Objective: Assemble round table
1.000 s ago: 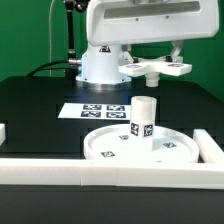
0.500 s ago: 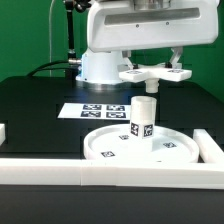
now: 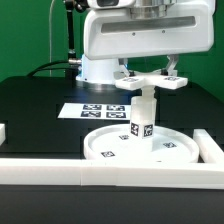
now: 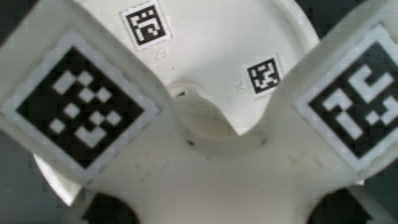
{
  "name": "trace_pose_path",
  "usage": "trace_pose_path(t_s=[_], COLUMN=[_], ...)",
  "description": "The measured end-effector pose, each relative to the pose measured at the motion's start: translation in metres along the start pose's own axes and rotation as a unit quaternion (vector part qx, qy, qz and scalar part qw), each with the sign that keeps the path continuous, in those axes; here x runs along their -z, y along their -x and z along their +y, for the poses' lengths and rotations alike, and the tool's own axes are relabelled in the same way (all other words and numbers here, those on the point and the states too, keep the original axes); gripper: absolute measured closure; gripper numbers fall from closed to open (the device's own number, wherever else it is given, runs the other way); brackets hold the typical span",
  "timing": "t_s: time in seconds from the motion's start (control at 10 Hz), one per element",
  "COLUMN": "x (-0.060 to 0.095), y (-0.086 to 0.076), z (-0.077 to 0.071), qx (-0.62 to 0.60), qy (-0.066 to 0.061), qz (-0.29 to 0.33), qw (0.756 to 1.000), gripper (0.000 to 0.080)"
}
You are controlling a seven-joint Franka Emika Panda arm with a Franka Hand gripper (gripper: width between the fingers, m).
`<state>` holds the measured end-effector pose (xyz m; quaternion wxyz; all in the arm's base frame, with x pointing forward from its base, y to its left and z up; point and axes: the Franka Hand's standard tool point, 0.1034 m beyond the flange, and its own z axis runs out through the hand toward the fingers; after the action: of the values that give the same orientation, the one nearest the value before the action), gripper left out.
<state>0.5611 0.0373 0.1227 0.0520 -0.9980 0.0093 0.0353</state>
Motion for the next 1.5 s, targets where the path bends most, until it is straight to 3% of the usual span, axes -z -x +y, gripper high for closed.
trace_pose_path(t_s=[0.6, 1.1, 1.5], x=[-0.001, -0.012, -0.016], y=[-0.004, 0.009, 0.006], z=[0.004, 0.008, 0.006], qx=[0.011, 0.007, 0.009], qy=[0.002, 0.003, 0.005], qz=[0.009, -0.002, 0.004], qw=[1.000, 1.000, 1.000], gripper=[0.0348, 0.0348, 0.0348])
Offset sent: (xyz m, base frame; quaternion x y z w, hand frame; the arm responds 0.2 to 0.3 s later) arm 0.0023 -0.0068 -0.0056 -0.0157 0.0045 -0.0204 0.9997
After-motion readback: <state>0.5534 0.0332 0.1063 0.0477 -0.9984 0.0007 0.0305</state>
